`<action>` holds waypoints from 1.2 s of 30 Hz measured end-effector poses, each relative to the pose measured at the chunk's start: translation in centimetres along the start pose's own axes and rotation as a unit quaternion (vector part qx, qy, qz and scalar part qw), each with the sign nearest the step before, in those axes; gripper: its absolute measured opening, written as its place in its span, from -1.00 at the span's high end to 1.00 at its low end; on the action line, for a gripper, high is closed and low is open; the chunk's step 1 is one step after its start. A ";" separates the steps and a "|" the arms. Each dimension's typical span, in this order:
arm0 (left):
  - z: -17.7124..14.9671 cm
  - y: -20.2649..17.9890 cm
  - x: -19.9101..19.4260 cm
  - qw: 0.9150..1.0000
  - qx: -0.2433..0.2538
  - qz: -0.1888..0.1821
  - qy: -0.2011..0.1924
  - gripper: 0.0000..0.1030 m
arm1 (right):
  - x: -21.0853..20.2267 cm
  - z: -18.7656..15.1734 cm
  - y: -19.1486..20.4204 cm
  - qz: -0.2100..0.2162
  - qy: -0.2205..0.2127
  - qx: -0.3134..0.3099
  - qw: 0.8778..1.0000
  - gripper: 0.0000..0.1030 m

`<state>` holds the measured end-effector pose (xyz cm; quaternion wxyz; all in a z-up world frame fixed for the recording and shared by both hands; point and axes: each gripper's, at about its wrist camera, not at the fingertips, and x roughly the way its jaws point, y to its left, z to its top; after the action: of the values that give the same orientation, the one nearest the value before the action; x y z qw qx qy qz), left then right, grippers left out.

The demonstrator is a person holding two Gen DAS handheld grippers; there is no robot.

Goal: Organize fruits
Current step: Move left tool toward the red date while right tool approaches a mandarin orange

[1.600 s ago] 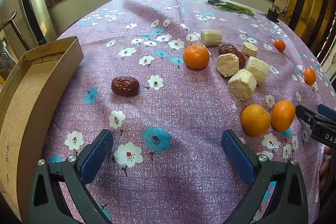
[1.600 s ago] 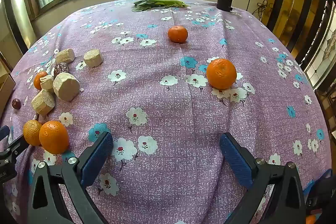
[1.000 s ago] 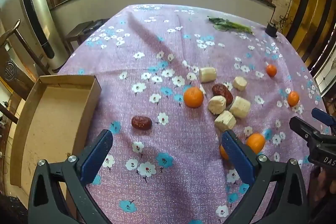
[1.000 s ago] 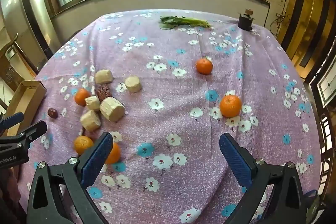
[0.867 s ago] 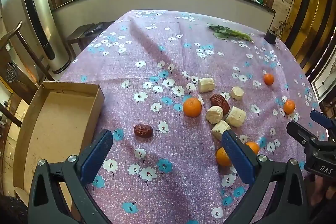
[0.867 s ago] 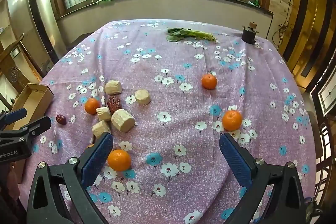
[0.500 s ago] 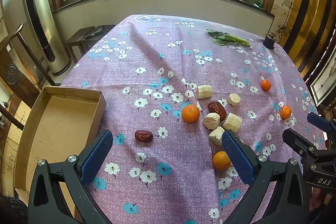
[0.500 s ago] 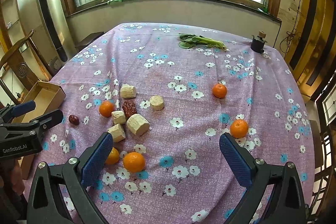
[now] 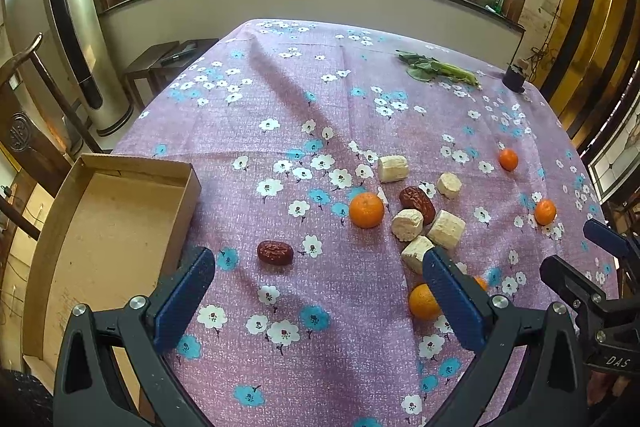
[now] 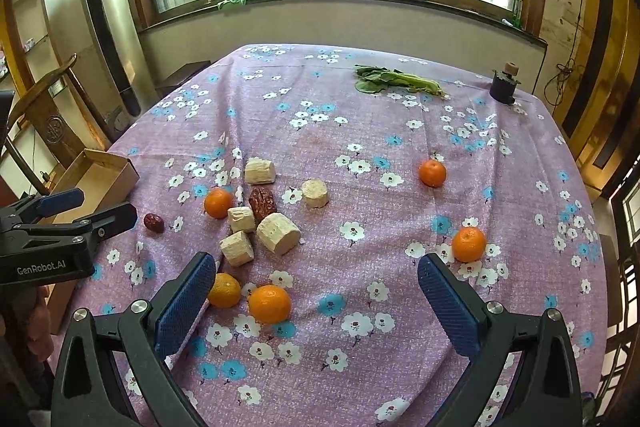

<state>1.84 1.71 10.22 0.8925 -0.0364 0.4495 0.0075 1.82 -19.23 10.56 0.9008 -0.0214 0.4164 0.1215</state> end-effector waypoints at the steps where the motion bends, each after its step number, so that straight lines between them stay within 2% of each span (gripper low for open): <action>1: 0.0 0.1 0.0 1.000 -0.001 0.000 0.001 -1.00 | 0.1 0.0 0.0 -0.001 0.001 -0.001 1.000 -0.99; 7: -0.2 1.2 0.7 1.000 -0.012 -0.005 0.012 -1.00 | 0.5 -0.5 0.2 0.004 0.012 -0.006 1.000 -0.98; 15: -0.2 3.2 2.1 0.999 -0.022 -0.021 0.029 -1.00 | 1.3 -1.1 0.3 0.018 0.028 -0.009 0.999 -0.81; 22: -0.5 4.5 4.4 0.998 -0.024 -0.018 0.051 -1.00 | 2.1 -1.8 0.2 0.027 0.044 -0.005 0.999 -0.75; 36: -0.1 4.8 7.6 0.997 0.016 -0.016 0.073 -1.00 | 3.5 -2.3 0.1 0.031 0.069 -0.001 0.997 -0.68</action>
<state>6.10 6.30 3.76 0.8579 -0.0293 0.5127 -0.0165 2.30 -18.77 6.44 0.8658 -0.0173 0.4777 0.1478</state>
